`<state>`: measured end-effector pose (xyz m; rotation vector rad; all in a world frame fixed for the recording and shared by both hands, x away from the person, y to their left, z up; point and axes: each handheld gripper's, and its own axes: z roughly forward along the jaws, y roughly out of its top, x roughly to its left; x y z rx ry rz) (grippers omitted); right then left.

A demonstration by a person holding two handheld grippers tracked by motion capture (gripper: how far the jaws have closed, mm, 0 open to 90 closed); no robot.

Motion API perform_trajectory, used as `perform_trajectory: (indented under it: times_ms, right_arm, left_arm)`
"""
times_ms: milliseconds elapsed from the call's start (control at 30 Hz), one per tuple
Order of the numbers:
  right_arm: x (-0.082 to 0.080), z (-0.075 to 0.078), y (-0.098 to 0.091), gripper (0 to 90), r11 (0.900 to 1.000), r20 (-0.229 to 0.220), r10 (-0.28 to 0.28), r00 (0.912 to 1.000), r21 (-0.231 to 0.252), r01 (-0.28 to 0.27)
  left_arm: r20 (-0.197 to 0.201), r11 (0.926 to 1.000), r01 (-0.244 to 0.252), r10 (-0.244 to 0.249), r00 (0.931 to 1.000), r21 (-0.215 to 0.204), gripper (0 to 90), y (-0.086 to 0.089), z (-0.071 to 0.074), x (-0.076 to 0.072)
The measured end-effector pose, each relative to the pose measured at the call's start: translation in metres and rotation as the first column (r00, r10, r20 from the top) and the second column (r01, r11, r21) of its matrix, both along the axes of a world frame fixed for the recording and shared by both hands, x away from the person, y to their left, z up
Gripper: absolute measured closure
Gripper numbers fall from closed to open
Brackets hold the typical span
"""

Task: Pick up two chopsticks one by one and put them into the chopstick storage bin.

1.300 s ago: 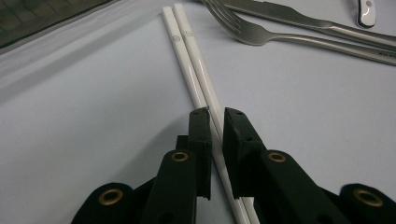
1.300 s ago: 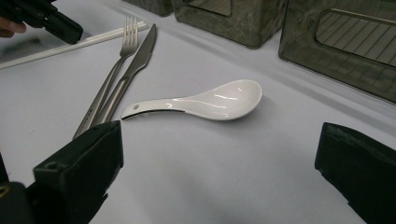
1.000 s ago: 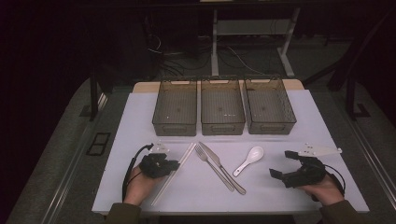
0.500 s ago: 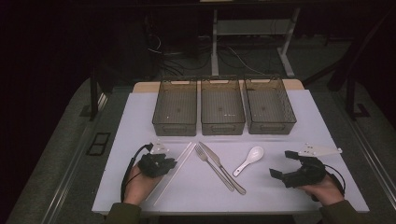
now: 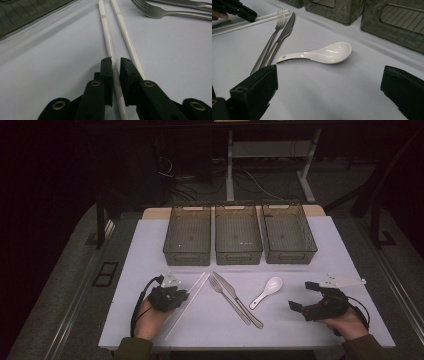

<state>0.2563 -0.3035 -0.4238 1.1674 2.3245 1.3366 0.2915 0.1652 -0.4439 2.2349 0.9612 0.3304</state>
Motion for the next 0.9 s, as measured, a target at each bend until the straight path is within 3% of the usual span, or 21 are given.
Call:
perform_trajectory:
  times_ms: [200,367,567,700,767,900]
  right_arm:
    - [0.0,0.0,0.0,1.1,1.0,0.002,0.0,1.0,0.0,0.0]
    - [0.0,0.0,0.0,1.1,1.0,0.001,0.0,1.0,0.001,0.0]
    - [0.0,0.0,0.0,1.1,1.0,0.0,-0.002,1.0,0.0,0.002]
    - [0.0,0.0,0.0,1.1,1.0,0.003,0.002,1.0,-0.002,-0.002]
    - [-0.001,0.0,0.0,1.1,1.0,0.003,0.002,1.0,-0.002,-0.002]
    - [0.0,0.0,0.0,1.1,1.0,0.002,-0.001,1.0,0.001,0.001]
  left_arm:
    - [-0.021,1.0,0.007,-0.007,0.9997,-0.002,82.5,0.004,0.001,0.003]
    - [-0.009,0.9999,-0.011,0.011,0.9999,-0.001,83.0,0.003,0.001,0.003]
    - [-0.008,0.9991,-0.014,0.014,0.9999,-0.039,83.2,0.007,-0.002,0.003]
    - [-0.054,0.997,-0.032,0.029,0.9982,-0.07,84.3,0.011,-0.001,0.007]
    - [-0.048,0.9975,-0.047,0.045,0.9978,-0.052,84.3,0.009,0.001,0.008]
    - [-0.037,0.9926,-0.076,0.073,0.9967,-0.094,84.3,0.016,0.007,0.007]
